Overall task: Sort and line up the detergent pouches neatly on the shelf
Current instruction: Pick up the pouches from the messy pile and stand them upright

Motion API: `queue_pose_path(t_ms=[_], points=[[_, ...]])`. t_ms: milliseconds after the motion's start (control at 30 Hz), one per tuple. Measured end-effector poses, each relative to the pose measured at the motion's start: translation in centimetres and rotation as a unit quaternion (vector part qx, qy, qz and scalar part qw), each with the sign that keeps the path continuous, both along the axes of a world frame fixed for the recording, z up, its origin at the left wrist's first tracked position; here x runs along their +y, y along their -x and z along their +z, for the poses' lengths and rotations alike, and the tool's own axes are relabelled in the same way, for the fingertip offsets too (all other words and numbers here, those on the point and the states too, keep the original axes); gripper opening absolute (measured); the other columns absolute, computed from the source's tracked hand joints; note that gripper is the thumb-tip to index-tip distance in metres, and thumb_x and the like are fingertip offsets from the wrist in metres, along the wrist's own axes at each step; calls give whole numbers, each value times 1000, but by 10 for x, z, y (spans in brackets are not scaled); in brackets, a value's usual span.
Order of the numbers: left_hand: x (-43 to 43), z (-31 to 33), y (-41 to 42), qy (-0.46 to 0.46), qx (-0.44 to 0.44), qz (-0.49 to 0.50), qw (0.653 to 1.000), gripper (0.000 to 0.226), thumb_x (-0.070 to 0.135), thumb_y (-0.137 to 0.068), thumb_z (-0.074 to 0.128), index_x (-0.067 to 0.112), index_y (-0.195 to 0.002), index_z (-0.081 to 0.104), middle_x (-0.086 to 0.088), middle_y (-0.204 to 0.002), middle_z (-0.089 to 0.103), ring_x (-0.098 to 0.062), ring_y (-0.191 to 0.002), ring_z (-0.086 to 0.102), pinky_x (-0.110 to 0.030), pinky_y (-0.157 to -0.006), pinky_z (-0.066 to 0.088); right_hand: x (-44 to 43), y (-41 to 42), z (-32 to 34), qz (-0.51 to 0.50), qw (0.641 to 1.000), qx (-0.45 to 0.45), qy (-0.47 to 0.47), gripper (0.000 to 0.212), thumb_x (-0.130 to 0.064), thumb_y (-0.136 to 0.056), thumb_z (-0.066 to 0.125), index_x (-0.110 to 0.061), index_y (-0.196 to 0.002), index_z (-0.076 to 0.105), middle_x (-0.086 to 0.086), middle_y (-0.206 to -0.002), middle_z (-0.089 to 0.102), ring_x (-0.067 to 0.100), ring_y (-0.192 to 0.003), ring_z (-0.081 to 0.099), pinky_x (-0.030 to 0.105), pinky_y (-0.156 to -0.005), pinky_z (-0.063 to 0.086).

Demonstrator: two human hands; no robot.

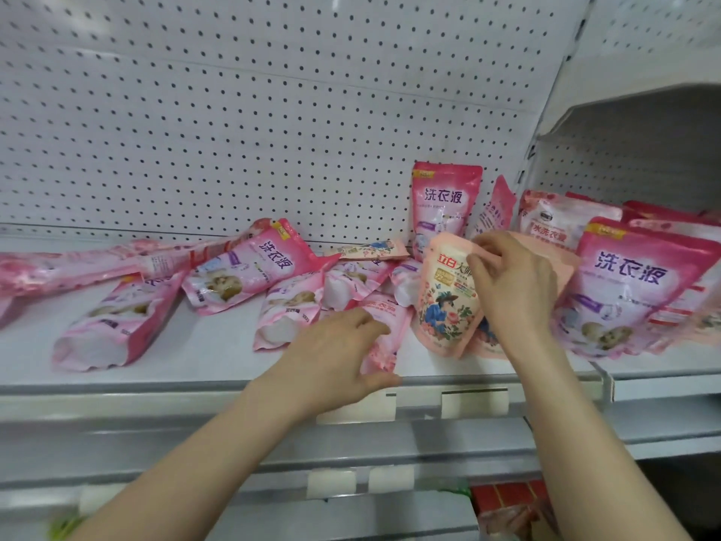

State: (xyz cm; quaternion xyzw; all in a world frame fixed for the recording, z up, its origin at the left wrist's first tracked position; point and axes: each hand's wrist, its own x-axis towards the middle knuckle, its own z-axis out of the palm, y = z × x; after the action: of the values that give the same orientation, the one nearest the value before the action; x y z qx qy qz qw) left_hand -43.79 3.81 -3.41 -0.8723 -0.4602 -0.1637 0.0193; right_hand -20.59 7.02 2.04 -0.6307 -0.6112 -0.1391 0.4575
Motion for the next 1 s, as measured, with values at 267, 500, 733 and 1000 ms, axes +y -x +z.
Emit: queue_pose_path(t_ms=[267,500,733,1000], points=[[8,-17,-15,-119,52,-4,992,34,48,-93,47,25,-113,60,3,-110,63,-25,-97,63,-37,-72,50,-3,9,-3,-13,991,-117,-65,31,-9,-85,68,-16,-114,69,8,-116,66,34,-111,50,40,-90,35],[10,12,13,-152,-282,71,945,23,32,-94,55,26,-106,73,8,-104,74,-21,-86,70,-34,-69,53,-14,44,-16,95,983,-112,-106,16,-10,-91,65,-12,-104,74,5,-100,72,27,-91,62,38,-78,50],[15,48,52,-53,-591,98,799,19,29,-97,53,39,-92,69,18,-57,59,-1,-45,48,-19,-41,43,0,72,-40,201,970,19,138,47,-42,-98,52,-24,-141,45,-15,-115,57,8,-108,56,31,-91,46],[11,55,83,93,-778,-21,621,26,18,-100,48,22,-92,72,-1,-90,75,-16,-82,70,-31,-72,58,30,100,-13,415,699,488,319,43,-49,-87,62,-16,-113,68,6,-104,74,21,-95,71,34,-80,56]])
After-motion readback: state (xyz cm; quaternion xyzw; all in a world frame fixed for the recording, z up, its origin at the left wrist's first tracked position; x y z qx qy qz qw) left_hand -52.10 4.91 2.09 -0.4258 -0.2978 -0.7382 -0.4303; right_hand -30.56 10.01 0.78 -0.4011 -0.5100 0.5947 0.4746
